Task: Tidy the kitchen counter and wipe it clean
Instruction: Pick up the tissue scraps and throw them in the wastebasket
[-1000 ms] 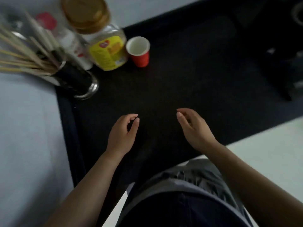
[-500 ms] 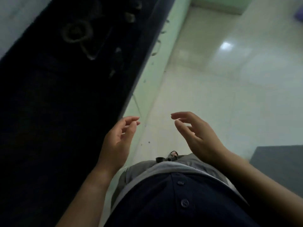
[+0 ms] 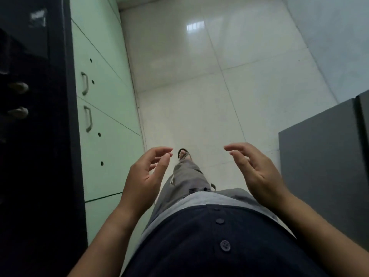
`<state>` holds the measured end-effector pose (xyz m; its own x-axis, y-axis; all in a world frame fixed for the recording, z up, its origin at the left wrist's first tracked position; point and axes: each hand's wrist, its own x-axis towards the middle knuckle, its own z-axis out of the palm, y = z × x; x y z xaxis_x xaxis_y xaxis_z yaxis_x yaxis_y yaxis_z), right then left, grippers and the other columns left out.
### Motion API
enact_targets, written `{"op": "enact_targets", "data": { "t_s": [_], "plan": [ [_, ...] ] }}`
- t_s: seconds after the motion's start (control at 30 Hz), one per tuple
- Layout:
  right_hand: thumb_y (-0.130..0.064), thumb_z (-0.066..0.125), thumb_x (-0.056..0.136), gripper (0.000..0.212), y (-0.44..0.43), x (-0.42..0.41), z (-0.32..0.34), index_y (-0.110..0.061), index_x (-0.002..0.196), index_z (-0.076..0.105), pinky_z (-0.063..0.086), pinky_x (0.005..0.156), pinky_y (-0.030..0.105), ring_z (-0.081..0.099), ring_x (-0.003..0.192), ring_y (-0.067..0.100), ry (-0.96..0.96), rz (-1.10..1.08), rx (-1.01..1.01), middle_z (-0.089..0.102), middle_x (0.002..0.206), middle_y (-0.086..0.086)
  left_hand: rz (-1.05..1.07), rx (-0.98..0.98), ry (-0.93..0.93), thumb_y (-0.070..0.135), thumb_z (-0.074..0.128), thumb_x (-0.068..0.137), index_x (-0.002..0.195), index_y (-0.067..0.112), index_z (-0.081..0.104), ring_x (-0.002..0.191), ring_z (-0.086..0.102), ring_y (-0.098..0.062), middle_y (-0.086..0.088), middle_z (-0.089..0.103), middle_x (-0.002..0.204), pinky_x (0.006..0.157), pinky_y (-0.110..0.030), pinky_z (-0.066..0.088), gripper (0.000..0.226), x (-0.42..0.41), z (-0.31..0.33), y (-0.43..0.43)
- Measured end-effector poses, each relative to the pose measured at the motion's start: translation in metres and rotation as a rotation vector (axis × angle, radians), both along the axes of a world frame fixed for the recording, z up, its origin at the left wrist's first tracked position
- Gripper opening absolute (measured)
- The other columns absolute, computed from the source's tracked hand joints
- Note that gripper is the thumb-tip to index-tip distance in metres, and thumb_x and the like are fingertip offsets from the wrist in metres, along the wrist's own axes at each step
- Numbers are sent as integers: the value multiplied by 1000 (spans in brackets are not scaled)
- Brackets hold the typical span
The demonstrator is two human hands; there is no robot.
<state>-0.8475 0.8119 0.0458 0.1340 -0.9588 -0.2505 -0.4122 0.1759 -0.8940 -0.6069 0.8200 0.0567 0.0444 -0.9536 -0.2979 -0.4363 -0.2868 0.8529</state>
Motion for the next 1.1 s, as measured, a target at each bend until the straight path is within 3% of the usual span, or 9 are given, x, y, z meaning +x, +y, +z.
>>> {"op": "enact_targets", "data": {
  "t_s": [0.23, 0.43, 0.63, 0.77, 0.9, 1.1],
  "plan": [
    [-55, 35, 84, 42, -150, 4, -13, -29, 107, 58, 40, 84, 6, 54, 103, -6, 19, -34, -10, 60, 109, -19, -86, 7, -19, 54, 45, 81, 96, 41, 61, 94, 60, 3, 18, 67, 98, 84, -25, 49, 26, -4, -17, -162],
    [-44, 40, 89, 31, -313, 26, 19, -28, 109, 58, 43, 85, 9, 55, 104, -3, -13, -37, -63, 60, 110, -16, -116, -90, -30, 58, 42, 80, 98, 41, 60, 95, 60, 2, 17, 66, 99, 83, -28, 51, 30, 2, 11, -327],
    [-49, 40, 87, 36, -428, 43, 25, -27, 108, 59, 43, 83, 8, 55, 103, -3, -25, -20, -94, 61, 109, -15, -102, -94, -51, 57, 42, 82, 100, 38, 61, 95, 61, 1, 17, 66, 100, 82, -28, 52, 33, 25, 15, -428],
    [-55, 39, 81, 40, -502, 54, 11, -29, 104, 60, 42, 80, 8, 57, 99, -3, -30, 30, -44, 63, 107, -12, -22, -37, -71, 59, 40, 79, 100, 38, 61, 95, 59, 4, 19, 66, 100, 83, -28, 51, 37, 47, 0, -486],
    [-44, 43, 86, 30, -614, 72, 4, -27, 104, 60, 41, 79, 5, 56, 98, -6, -15, 134, -55, 63, 106, -9, 80, -32, -70, 58, 42, 80, 99, 41, 61, 94, 59, 6, 21, 66, 99, 82, -25, 50, 31, 62, -4, -570],
    [-49, 39, 89, 38, -791, 120, 21, -24, 109, 60, 40, 77, 2, 51, 95, -16, 68, 419, -162, 57, 101, -19, 270, -48, -43, 49, 45, 85, 101, 39, 61, 96, 59, 5, 21, 65, 100, 82, -21, 48, 24, 84, 15, -699]
  ]
}}
